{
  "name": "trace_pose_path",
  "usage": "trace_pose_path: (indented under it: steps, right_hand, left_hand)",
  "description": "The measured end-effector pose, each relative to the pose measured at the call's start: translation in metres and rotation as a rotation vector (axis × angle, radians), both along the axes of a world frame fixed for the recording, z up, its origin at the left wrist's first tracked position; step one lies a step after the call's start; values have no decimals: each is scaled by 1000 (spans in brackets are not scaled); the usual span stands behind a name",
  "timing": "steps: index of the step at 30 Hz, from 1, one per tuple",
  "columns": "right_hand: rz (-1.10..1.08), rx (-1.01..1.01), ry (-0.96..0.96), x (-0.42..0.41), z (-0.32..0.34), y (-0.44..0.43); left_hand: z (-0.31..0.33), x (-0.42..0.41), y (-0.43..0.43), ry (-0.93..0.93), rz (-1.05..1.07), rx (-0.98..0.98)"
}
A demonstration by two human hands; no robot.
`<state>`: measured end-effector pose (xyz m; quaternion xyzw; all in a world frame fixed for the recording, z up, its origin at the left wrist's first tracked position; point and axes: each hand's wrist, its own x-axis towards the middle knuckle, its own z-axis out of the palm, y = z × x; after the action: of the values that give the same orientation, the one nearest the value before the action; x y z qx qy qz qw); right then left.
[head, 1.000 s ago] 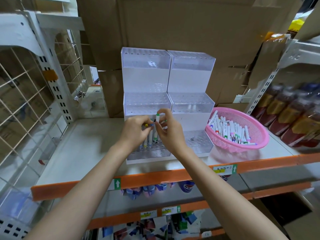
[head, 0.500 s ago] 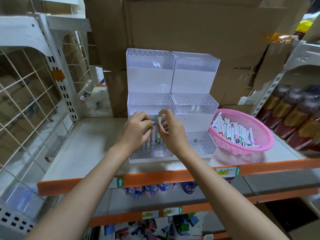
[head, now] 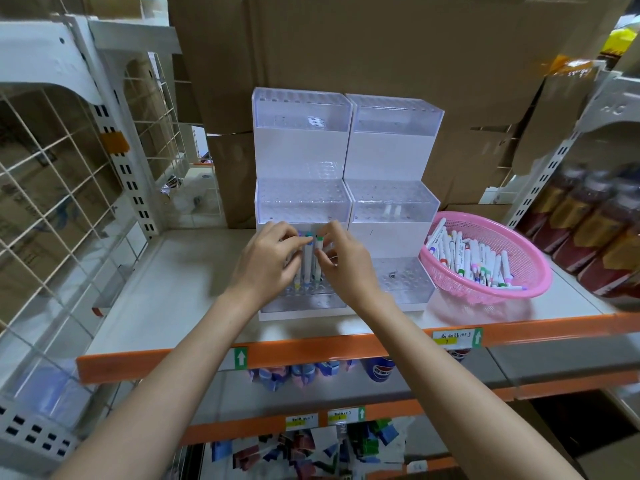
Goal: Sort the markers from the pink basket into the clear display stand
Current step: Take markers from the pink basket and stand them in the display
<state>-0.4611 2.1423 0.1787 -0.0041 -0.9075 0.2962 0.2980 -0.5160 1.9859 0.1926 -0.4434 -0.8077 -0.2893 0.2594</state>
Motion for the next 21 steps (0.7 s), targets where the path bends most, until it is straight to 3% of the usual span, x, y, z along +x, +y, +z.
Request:
trace_pose_path:
  steps: [21]
  right_hand:
    - [46, -80, -85, 3, 0, 4]
  left_hand:
    - [-2, -1, 4, -28, 36, 15]
